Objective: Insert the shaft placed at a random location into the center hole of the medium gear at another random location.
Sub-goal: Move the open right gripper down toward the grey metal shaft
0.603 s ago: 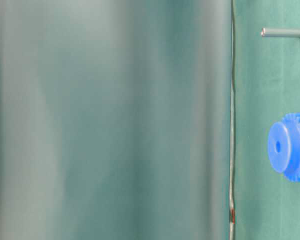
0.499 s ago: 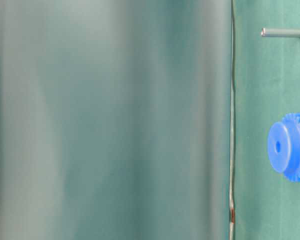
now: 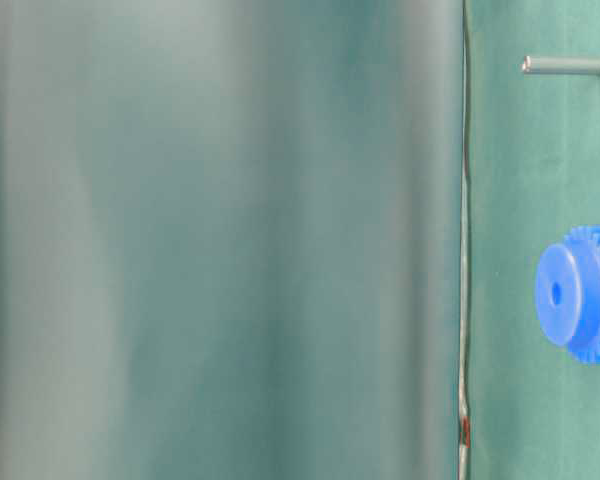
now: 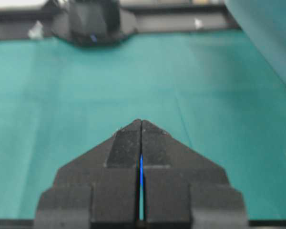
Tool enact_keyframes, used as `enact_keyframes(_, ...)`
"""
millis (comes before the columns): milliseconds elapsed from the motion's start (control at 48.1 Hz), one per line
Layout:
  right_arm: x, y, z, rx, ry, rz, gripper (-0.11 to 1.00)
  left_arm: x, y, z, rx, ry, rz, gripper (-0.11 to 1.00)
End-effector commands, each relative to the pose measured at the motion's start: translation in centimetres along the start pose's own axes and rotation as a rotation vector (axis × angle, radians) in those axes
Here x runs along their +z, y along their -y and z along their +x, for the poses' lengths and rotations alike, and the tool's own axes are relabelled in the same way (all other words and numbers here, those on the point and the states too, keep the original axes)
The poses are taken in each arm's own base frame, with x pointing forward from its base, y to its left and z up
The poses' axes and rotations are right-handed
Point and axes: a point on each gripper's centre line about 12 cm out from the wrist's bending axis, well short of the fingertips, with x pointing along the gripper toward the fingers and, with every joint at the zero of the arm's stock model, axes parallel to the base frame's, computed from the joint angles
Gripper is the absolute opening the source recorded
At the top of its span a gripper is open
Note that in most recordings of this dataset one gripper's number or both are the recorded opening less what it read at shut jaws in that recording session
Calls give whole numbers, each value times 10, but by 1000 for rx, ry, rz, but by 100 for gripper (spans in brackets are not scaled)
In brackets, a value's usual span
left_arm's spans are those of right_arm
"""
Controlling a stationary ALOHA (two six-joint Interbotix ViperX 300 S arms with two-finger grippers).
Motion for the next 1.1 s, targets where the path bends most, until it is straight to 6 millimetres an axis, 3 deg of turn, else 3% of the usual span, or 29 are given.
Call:
enact_keyframes(0,1,4,10,-17,-9,9,9,10,1,3,-3,26,3,0)
enact_keyframes(83,-10,8,19,-33,-60,12,28,10,0,3,-1,25,3,0)
enact_keyframes(250,-32,22,37,-82,-123,9,78,10,0,3,-1,25,1,0)
enact_keyframes(312,-40,26,43,-94,-128,2,88,10,0,3,-1,25,1,0)
enact_keyframes(437,-54,33,54,-113,-147,-8,81,9,0,3,-1,23,1,0)
enact_keyframes(728,-92,41,73,-135,-220,4,81,8,0,3,-1,12,3,0)
enact_keyframes(1082,-127,43,82,-156,-279,29,80,5,0,3,-1,-3,3,0)
